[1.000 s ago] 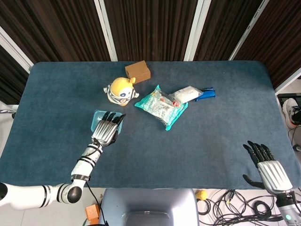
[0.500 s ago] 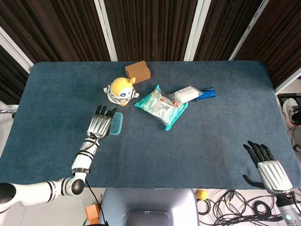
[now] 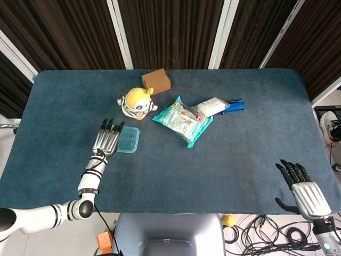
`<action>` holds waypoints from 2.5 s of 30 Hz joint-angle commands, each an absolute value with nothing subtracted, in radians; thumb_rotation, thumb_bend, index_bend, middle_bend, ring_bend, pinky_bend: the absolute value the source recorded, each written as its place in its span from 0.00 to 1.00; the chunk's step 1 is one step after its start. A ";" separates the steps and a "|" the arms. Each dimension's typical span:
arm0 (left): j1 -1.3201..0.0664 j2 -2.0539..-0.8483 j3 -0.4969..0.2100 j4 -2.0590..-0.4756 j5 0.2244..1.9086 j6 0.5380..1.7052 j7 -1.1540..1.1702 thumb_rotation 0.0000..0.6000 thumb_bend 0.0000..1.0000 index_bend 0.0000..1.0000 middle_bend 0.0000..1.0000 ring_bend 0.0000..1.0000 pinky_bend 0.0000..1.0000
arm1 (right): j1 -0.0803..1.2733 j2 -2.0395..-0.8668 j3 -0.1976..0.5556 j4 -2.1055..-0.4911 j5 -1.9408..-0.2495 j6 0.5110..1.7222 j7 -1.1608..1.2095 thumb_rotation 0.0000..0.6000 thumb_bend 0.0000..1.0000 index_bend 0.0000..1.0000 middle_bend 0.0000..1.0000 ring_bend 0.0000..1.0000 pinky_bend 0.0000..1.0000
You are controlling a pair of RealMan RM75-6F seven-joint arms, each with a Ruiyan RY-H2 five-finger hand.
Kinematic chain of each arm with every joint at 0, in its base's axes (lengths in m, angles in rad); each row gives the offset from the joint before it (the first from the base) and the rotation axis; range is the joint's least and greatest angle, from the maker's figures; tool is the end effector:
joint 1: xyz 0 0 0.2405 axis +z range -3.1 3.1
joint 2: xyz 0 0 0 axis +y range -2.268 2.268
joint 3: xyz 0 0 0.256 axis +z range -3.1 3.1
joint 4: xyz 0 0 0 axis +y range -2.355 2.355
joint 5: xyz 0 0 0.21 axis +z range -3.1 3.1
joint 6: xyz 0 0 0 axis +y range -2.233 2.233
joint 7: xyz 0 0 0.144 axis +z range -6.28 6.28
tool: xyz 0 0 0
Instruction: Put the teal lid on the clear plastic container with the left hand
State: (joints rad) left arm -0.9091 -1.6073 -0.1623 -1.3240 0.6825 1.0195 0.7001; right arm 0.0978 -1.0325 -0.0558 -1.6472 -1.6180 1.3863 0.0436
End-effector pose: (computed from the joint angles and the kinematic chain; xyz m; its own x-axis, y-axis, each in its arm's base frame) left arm -0.1588 0.3948 -0.0123 0.6468 0.2183 0.7307 0.7626 -0.1801 -0.6213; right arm -0.3090 -0.1590 0.1507 0.4218 -0.1991 0.8846 -0.9063 -0.1215 0.4048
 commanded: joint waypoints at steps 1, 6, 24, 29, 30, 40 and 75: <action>-0.908 -1.607 -0.161 -1.320 0.667 1.010 0.713 1.00 0.81 0.00 0.26 0.03 0.00 | 0.098 -1.032 -0.056 -1.647 -1.618 1.386 0.044 1.00 0.18 0.00 0.00 0.00 0.00; -0.910 -1.615 -0.151 -1.303 0.645 0.999 0.750 1.00 0.81 0.00 0.27 0.04 0.00 | 0.098 -1.032 -0.056 -1.647 -1.618 1.386 0.044 1.00 0.18 0.00 0.00 0.00 0.00; -0.901 -1.610 -0.159 -1.314 0.637 0.978 0.743 1.00 0.81 0.00 0.31 0.06 0.00 | 0.098 -1.032 -0.056 -1.647 -1.618 1.386 0.044 1.00 0.18 0.00 0.00 0.00 0.00; -0.879 -1.584 -0.163 -1.370 0.738 1.038 0.688 1.00 0.81 0.00 0.28 0.06 0.00 | 0.098 -1.032 -0.056 -1.647 -1.618 1.386 0.044 1.00 0.18 0.00 0.00 0.00 0.00; -0.873 -1.575 -0.161 -1.390 0.755 1.048 0.681 1.00 0.81 0.00 0.28 0.06 0.00 | 0.098 -1.032 -0.056 -1.647 -1.618 1.386 0.044 1.00 0.18 0.00 0.00 0.00 0.00; -0.798 -1.473 -0.119 -1.576 0.781 1.141 0.711 1.00 0.81 0.00 0.28 0.06 0.00 | 0.098 -1.032 -0.056 -1.647 -1.618 1.386 0.044 1.00 0.18 0.00 0.00 0.00 0.00; -0.778 -1.524 -0.100 -1.533 0.737 1.105 0.774 1.00 0.81 0.00 0.30 0.08 0.00 | 0.098 -1.032 -0.056 -1.647 -1.618 1.386 0.044 1.00 0.18 0.00 0.00 0.00 0.00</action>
State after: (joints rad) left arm -0.7782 -1.5239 -0.1005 -1.5332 0.7375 1.1054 0.7743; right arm 0.0979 -1.0325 -0.0558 -1.6472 -1.6180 1.3863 0.0436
